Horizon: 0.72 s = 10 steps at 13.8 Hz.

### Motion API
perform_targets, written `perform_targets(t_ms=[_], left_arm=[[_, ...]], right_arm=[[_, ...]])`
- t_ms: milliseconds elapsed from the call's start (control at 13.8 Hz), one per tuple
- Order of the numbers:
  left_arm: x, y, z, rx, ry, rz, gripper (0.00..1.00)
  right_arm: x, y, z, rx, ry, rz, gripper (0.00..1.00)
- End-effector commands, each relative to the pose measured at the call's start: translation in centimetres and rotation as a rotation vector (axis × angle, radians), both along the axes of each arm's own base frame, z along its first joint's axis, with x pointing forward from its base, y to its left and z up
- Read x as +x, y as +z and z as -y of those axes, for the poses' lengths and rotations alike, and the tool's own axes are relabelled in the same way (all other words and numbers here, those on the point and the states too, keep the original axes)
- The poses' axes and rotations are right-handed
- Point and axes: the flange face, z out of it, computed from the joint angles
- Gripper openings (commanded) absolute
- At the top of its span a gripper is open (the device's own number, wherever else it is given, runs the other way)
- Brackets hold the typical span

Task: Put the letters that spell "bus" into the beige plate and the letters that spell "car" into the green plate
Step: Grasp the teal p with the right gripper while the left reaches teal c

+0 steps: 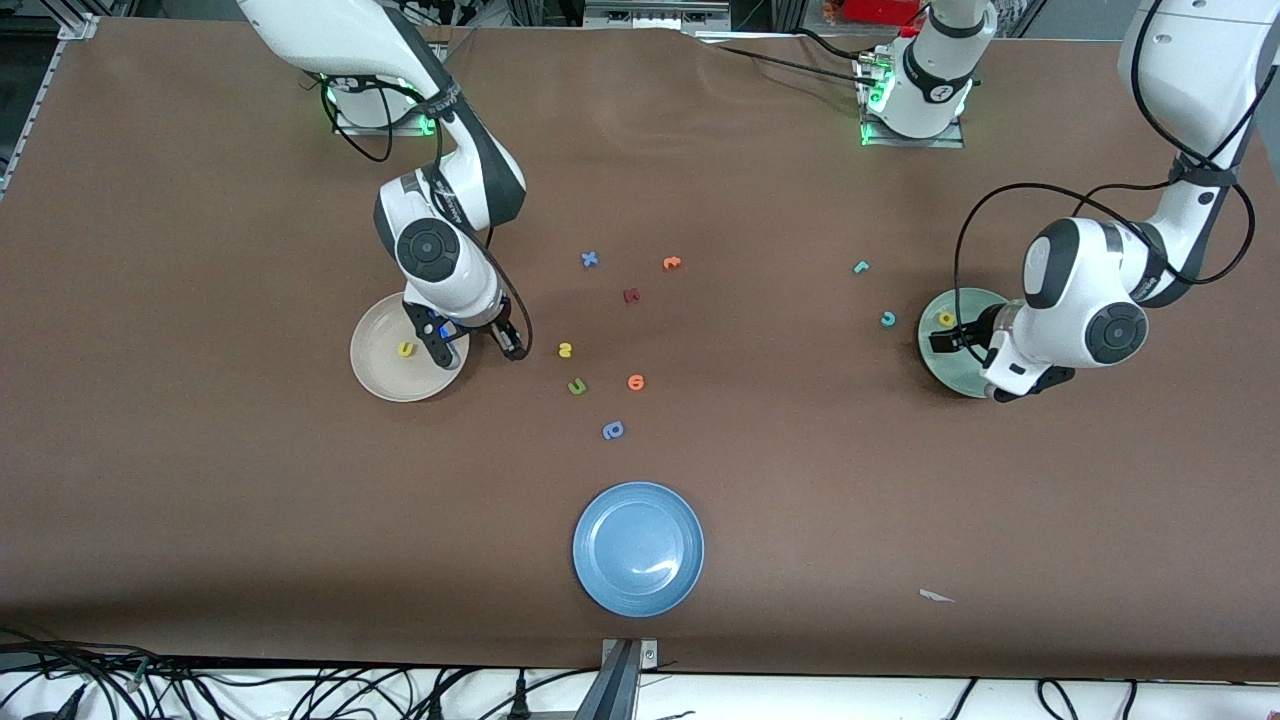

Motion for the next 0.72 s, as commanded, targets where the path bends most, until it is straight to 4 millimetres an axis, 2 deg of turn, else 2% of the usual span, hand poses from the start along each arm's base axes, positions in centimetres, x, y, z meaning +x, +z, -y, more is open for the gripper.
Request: perform_targets(t_ms=[0,72,217,362,580,652], left_arm=[[-0.4,1.5,3.3,0.039,0.133,-0.004,0.98],[-0.5,1.7,4.6,0.056,0.177,-0.004,0.94],[-0.7,1.6,5.9,0.078,0.258,0.002,0.91],[-1.8,0.4,7.3,0.071,0.323,0.033,0.9],[-4.4,-1.4,7.5,0.069,0.347,0.095,0.9],[-5.0,-2.0,7.5,0.068,0.347,0.097,0.9]], right_arm=[[-1.2,-2.4,0.8,0.012,-0.033,0.016,0.7],[-1.4,-3.0,0.9,0.008,-0.035,0.011,0.7],[-1.4,-3.5,0.9,0.008,-0.045,0.012,0.7],[-1.5,-4.2,1.0,0.003,-0.05,0.006,0.7],[-1.5,-4.1,1.0,0.004,-0.048,0.008,0.64],[-1.5,-4.1,0.9,0.003,-0.046,0.008,0.58]])
